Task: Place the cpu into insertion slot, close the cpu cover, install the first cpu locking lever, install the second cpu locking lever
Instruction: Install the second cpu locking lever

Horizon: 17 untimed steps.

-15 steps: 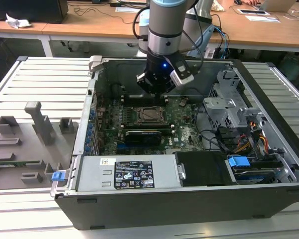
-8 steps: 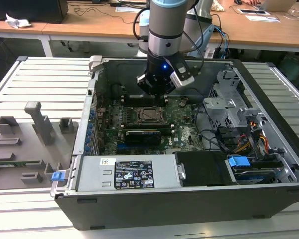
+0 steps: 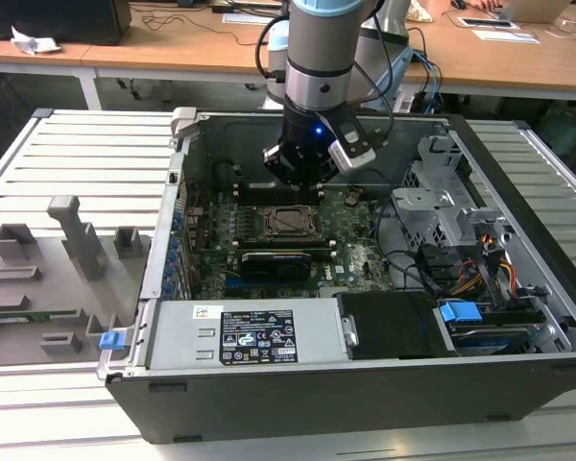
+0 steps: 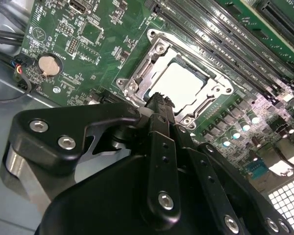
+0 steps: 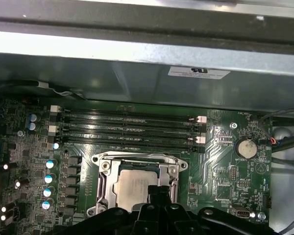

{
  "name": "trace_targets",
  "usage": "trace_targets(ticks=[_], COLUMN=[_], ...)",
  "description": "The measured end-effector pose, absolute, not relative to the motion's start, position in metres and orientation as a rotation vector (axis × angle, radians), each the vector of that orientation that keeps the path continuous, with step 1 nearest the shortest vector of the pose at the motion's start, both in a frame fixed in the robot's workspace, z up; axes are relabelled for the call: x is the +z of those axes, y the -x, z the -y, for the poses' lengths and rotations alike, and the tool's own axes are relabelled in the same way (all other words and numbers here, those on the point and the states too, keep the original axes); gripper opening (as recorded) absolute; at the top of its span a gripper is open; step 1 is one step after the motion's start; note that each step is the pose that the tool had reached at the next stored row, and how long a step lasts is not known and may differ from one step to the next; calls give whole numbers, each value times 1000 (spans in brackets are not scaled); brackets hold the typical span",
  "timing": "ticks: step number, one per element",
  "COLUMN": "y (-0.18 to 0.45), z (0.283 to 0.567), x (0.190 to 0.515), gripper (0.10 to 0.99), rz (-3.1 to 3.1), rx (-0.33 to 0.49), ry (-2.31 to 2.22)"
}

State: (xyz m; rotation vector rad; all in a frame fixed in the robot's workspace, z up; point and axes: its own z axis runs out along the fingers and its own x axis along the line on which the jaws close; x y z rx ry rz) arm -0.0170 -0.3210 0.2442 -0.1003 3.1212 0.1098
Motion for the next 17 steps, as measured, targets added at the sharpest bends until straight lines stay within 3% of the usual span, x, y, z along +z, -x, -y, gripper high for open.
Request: trace_targets(ticks=[17], y=[17], z=[333], x=[244], gripper=[106], rz=[-3121], rx=[110], ry=[100])
